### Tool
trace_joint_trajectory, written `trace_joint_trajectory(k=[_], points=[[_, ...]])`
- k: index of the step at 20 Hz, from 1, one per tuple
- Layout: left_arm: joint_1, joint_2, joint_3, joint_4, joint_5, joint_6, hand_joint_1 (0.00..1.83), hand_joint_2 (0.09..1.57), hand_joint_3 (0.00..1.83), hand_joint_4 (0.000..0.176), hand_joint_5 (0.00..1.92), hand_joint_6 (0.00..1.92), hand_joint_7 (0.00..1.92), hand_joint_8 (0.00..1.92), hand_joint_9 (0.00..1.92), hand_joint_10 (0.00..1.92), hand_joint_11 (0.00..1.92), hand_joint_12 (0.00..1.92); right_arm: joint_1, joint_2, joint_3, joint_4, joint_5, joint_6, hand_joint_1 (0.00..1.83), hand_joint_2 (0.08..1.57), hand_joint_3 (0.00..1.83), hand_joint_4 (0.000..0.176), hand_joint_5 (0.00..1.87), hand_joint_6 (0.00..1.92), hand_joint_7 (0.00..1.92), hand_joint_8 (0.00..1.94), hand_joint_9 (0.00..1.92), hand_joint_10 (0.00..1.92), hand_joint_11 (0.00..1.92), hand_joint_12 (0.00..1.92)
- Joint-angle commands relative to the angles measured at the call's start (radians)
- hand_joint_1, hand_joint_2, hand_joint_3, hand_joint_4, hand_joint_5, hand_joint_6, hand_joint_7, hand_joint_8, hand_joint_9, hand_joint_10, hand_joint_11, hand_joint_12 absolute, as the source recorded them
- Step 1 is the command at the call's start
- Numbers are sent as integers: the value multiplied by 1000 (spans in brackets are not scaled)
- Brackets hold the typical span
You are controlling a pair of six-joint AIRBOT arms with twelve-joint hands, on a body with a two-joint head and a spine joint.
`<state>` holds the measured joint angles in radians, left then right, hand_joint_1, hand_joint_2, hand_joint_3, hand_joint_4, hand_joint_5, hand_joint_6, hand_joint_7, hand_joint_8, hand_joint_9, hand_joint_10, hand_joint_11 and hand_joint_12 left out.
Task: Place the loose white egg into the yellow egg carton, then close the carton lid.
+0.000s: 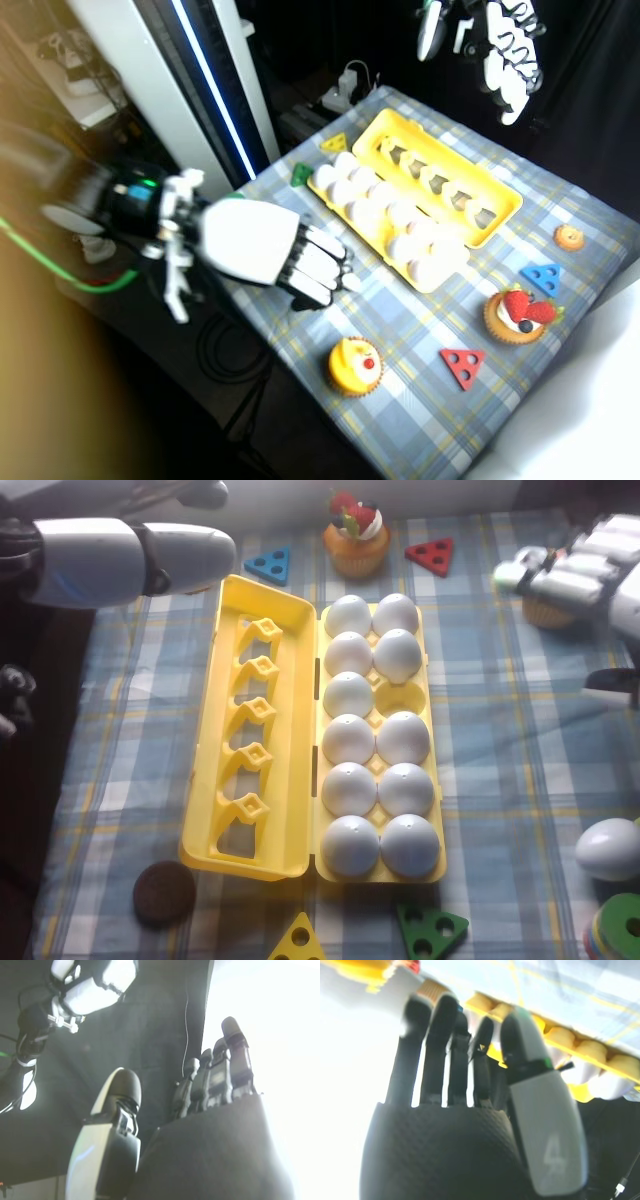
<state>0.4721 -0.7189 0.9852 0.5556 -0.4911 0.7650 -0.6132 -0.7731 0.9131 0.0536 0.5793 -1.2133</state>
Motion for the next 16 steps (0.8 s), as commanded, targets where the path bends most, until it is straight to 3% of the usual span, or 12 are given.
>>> trace_joint_trajectory(k=[1,2,3,5,6,8,10,11,12,15,16], points=[[-4,4,-2,-42,-115,-6,504,1414,0,0,87,18,24,4,54,20,0,723,11,14,-14,-18,117,-3,859,1187,0,0,0,1,27,43,4,360,0,1228],[5,10,-4,-51,-123,-6,559,1393,0,0,140,23,49,7,84,28,0,1042,8,44,-38,-46,117,-2,837,1183,0,0,0,0,5,8,0,335,0,1193],[7,12,-4,-54,-127,-6,548,1388,0,0,147,14,46,4,89,26,0,1224,4,60,-50,-64,117,8,839,1161,0,0,0,0,55,17,0,337,0,1226],[9,19,-9,-56,-131,-5,544,1383,0,0,132,2,29,0,75,16,0,1349,-9,103,-78,-112,122,51,743,1154,0,0,0,0,53,5,0,311,0,1314],[10,26,-15,-56,-135,-5,571,1374,0,0,145,5,41,3,81,17,0,1406,-15,125,-94,-131,124,59,730,1152,0,0,0,0,20,3,0,231,0,1229],[15,43,-28,-61,-147,0,543,1378,1,0,137,1,33,1,60,8,0,1284,-30,171,-135,-183,130,82,766,1137,0,0,0,0,0,0,0,99,0,1081],[19,53,-36,-67,-154,6,462,1390,6,0,131,0,31,0,51,3,0,1255,-46,193,-140,-255,131,187,800,1155,3,0,0,0,0,0,0,42,0,884],[19,57,-41,-68,-158,7,407,1399,8,0,107,2,25,0,51,3,0,1268,-59,206,-142,-309,130,252,788,1178,6,32,0,0,0,0,0,8,0,718],[19,62,-45,-69,-162,9,399,1400,5,0,101,2,29,1,56,5,0,1319,-65,213,-145,-337,130,283,775,1179,3,46,0,0,0,0,0,1,0,610],[21,76,-56,-79,-173,18,502,1379,0,0,101,0,32,0,53,3,0,1319,-77,234,-161,-449,116,395,814,1173,1,0,0,0,0,0,0,0,0,452],[22,77,-56,-82,-173,20,491,1372,0,0,99,0,35,1,55,4,0,1280,-78,236,-165,-484,102,425,827,1168,0,0,0,0,0,0,21,9,0,801]])
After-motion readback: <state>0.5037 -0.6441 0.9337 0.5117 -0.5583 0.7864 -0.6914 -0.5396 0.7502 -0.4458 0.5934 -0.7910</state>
